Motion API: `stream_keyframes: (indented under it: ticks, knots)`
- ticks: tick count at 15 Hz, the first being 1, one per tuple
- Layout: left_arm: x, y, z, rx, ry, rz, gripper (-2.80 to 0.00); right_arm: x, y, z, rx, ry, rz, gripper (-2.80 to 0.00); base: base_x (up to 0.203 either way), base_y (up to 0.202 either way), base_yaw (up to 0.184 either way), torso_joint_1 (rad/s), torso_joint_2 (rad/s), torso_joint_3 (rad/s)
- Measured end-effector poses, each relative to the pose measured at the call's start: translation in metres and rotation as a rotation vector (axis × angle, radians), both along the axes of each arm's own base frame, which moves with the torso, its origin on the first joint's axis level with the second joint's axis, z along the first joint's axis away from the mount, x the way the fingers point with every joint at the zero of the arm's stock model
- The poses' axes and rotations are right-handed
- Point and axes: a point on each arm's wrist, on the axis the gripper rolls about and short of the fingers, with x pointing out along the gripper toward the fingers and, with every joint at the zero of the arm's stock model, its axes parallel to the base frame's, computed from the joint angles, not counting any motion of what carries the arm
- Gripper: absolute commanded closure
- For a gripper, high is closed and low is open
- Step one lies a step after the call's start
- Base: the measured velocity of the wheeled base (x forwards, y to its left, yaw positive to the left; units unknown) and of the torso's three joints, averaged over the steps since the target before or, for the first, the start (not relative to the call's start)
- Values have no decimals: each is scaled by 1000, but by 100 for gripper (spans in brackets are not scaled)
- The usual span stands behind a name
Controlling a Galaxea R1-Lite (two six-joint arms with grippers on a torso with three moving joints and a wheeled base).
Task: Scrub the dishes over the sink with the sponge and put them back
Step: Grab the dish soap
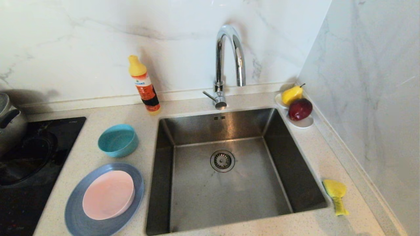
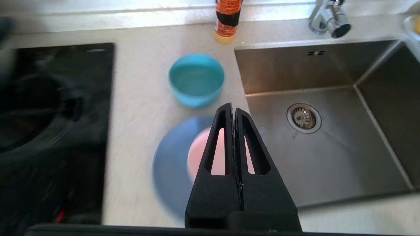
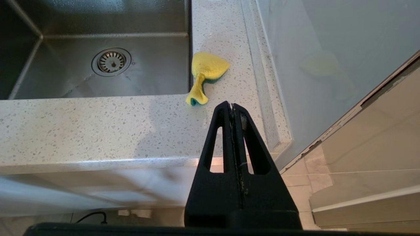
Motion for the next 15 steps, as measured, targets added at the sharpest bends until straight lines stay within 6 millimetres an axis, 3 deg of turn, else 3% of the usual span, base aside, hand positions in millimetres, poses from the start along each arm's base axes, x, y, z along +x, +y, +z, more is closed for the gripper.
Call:
stream_keyframes:
  ticks: [2,5,6,10,15]
  knots:
    - [50,-3,10,-11,74,-24,0,0,0,0,0,0,0,0,0,0,0,0,0,0]
    - [122,-14,8,-48,163,-56,0,0,0,0,0,0,0,0,0,0,0,0,0,0]
    - [144,-19,6,-60,178,-59,-280,0,0,0,0,0,0,0,0,0,0,0,0,0]
    - [191,-38,-13,-44,239,-16,-280,0,0,0,0,0,0,0,0,0,0,0,0,0]
    - [218,-44,-28,-29,214,56,-280,0,0,0,0,-1,0,0,0,0,0,0,0,0]
